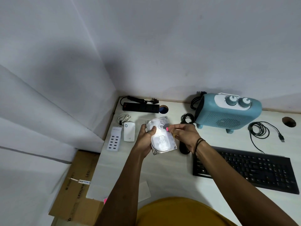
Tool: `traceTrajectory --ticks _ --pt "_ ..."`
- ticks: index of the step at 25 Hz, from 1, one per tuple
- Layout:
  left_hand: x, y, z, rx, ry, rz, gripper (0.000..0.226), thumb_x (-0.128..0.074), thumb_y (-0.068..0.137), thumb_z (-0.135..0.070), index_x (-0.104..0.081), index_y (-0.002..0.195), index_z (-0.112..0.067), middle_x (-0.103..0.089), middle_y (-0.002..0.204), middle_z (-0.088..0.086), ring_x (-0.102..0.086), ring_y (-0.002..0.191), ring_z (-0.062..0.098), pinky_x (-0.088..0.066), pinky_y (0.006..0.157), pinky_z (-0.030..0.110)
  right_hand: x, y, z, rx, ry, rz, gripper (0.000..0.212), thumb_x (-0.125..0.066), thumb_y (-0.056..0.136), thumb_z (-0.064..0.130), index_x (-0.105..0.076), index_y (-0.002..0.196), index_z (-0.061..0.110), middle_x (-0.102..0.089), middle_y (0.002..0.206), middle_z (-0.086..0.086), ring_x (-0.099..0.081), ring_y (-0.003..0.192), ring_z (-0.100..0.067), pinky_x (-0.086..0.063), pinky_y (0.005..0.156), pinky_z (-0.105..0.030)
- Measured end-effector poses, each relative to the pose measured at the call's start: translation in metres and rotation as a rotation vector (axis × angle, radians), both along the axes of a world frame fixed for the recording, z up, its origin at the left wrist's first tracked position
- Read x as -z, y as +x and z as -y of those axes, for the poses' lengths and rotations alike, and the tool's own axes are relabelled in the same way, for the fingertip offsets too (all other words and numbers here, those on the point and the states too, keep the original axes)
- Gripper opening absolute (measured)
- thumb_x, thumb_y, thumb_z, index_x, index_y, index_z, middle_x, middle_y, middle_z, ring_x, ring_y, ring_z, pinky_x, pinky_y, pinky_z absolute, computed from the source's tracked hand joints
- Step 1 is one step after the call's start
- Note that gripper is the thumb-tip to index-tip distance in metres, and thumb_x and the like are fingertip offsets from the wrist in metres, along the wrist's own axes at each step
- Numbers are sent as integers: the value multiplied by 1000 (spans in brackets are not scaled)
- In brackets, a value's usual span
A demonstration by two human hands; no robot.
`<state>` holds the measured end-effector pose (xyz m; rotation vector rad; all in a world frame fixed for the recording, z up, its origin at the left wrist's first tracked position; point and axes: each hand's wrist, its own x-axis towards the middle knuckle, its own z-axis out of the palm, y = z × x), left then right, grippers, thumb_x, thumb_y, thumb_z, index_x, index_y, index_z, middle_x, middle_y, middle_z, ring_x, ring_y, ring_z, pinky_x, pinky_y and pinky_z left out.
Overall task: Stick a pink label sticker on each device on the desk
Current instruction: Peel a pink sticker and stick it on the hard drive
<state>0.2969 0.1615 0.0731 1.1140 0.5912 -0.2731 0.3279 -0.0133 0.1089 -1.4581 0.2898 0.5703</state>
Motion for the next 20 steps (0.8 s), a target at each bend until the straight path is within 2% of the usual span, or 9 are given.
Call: traceTrajectory --ticks 3,5,6,8,11,13,15,18,20 --pt "2 -1 3 13 11 27 24 -56 102 -9 -48 124 -8 -67 123 19 -72 99 31 -61 78 46 0 0 -3 -53 -135 104 6 -75 80 1 -78 81 6 -77 95 -6 -71 96 -20 -55 88 -21" --pt "1 0 3 -4 2 42 27 -57 101 -9 -47 126 -6 -67 125 20 -72 102 34 -61 80 49 1 0 -1 -73 -299 147 8 -80 78 10 -80 85 7 -78 93 -1 -70 88 -10 -49 74 -4" --pt "0 0 2 -12 -4 45 28 -58 101 -9 -47 127 -7 -68 125 19 -72 104 35 -60 81 50 3 0 1 -87 -366 151 10 -81 77 15 -81 86 11 -78 90 1 -67 85 -5 -45 70 -2" --pt "-3 1 0 -31 -9 45 27 -57 101 -10 -49 127 -8 -69 123 17 -72 105 36 -61 80 50 10 1 3 -131 -445 140 12 -83 75 23 -82 86 18 -78 90 6 -65 89 0 -42 75 -4" --pt "-6 2 -1 -58 -27 44 25 -56 102 -9 -49 126 -9 -72 116 12 -75 96 30 -62 71 43 16 0 0 -187 -483 118 9 -85 69 30 -82 77 28 -78 85 13 -67 95 -4 -51 90 -22" --pt "-8 3 0 -58 -42 48 23 -55 102 -9 -50 125 -10 -73 113 9 -76 92 26 -62 68 39 16 -3 -4 -164 -505 130 11 -87 63 34 -80 72 34 -77 79 15 -71 88 -8 -57 90 -34" --pt "-8 3 -1 -56 -56 52 23 -55 102 -10 -50 125 -10 -73 115 10 -76 94 26 -62 69 40 12 -5 -7 -101 -528 175 14 -89 61 29 -79 71 31 -76 76 14 -72 79 -9 -60 83 -36" --pt "-5 4 -3 -65 -54 37 27 -57 102 -12 -50 128 -10 -71 122 13 -74 100 31 -62 75 45 9 -4 -8 -26 -467 138 41 -94 51 26 -68 83 28 -77 79 5 -74 74 -17 -62 72 -37" --pt "1 1 -4 -65 -50 -5 30 -57 102 -13 -49 130 -10 -68 127 15 -73 102 32 -61 75 47 14 -1 -8 -48 -431 42 60 -95 43 32 -64 94 27 -78 81 2 -75 77 -19 -62 75 -39"
